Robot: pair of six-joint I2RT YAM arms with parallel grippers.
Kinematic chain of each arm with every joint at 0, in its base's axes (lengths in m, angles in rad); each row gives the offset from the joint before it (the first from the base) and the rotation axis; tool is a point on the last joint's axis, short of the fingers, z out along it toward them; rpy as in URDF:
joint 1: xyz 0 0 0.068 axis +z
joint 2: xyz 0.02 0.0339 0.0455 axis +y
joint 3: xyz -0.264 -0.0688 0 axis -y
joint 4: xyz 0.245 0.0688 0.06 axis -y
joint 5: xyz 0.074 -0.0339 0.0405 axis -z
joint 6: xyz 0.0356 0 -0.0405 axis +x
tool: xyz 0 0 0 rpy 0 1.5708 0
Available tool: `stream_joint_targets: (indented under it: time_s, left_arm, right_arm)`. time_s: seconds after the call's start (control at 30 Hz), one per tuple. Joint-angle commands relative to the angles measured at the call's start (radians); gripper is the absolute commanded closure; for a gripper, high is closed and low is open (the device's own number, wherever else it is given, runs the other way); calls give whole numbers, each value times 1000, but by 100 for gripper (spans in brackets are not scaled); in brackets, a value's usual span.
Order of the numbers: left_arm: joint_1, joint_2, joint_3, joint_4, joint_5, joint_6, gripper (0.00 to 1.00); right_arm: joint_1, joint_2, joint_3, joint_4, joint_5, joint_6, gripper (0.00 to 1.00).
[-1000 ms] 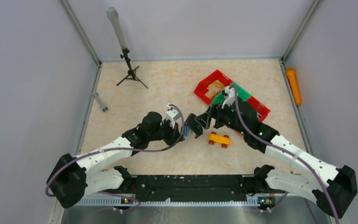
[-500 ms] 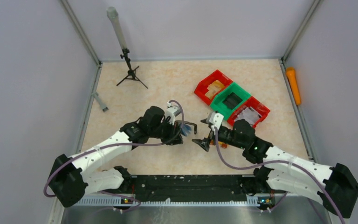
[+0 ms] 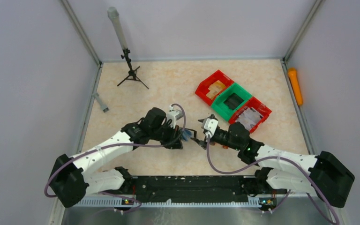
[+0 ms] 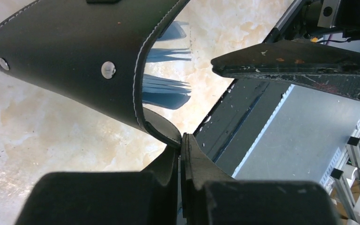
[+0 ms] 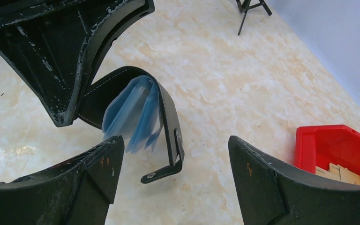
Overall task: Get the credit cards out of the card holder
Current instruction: Remove the credit card from the card holder.
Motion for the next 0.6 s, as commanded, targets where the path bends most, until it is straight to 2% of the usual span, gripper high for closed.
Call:
stream_joint_targets:
  time_s: [0.0, 0.3, 0.57]
  left_arm:
    - [-2, 16, -15, 54, 52, 19, 100]
    - [-2, 8, -51, 106, 91, 5, 100]
    - [-2, 15, -61, 144, 112, -6, 100]
  right_arm:
    - [3, 39, -20, 137, -33, 0, 17]
    - [5, 162, -42, 242, -42, 29, 19]
    - [4, 210, -67, 319, -69, 76, 18]
